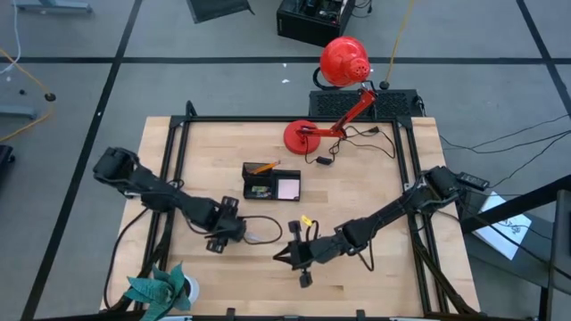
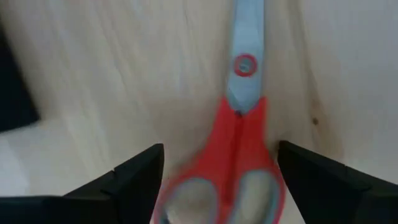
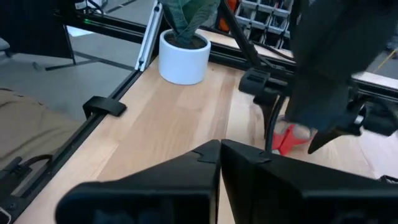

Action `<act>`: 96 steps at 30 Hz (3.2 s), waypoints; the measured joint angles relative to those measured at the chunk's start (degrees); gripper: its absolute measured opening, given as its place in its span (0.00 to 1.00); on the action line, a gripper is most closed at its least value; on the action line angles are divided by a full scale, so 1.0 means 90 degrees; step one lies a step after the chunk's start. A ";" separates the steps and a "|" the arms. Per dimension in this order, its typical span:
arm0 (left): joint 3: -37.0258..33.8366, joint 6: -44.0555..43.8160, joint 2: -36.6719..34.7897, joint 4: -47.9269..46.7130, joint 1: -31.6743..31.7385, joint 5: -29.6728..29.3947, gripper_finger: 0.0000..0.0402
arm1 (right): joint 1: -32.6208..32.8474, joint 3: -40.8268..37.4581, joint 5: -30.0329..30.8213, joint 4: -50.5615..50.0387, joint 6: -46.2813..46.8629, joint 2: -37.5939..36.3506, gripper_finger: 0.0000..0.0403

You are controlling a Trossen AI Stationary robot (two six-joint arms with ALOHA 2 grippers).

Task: Pick and place office supplies into organizer
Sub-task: Put the red scissor into the mesh desk organizer

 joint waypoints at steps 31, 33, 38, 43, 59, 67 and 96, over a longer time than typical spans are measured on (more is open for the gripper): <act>0.0757 0.0565 0.0736 -0.1046 -0.0265 -0.0238 0.23 | -0.0039 -0.0002 -0.0003 -0.0047 -0.0005 0.0000 0.02; 0.1069 0.0572 0.0735 -0.1609 -0.0301 -0.0528 0.23 | -0.0060 -0.0002 -0.0005 -0.0047 -0.0003 0.0000 0.02; 0.1902 0.0678 0.0721 -0.2523 -0.0414 -0.1108 0.22 | -0.0070 -0.0002 -0.0004 -0.0051 -0.0003 0.0000 0.02; 0.2808 0.0682 0.0704 -0.3748 -0.0418 -0.2135 0.22 | -0.0050 -0.0002 -0.0005 -0.0054 0.0000 0.0002 0.02; 0.3919 0.1858 0.0711 -0.5655 0.0832 -0.3791 0.20 | 0.0333 0.0000 0.0007 -0.0615 -0.0003 0.0010 0.02; 0.3925 0.3231 0.1394 -0.5642 0.1485 -0.4911 0.18 | 0.0324 0.0000 0.0022 -0.0640 -0.0003 0.0010 0.02; 0.4163 0.2334 0.0713 -0.5629 0.1999 -0.3808 0.00 | 0.0025 -0.1450 0.0143 0.1409 0.0483 0.0010 0.02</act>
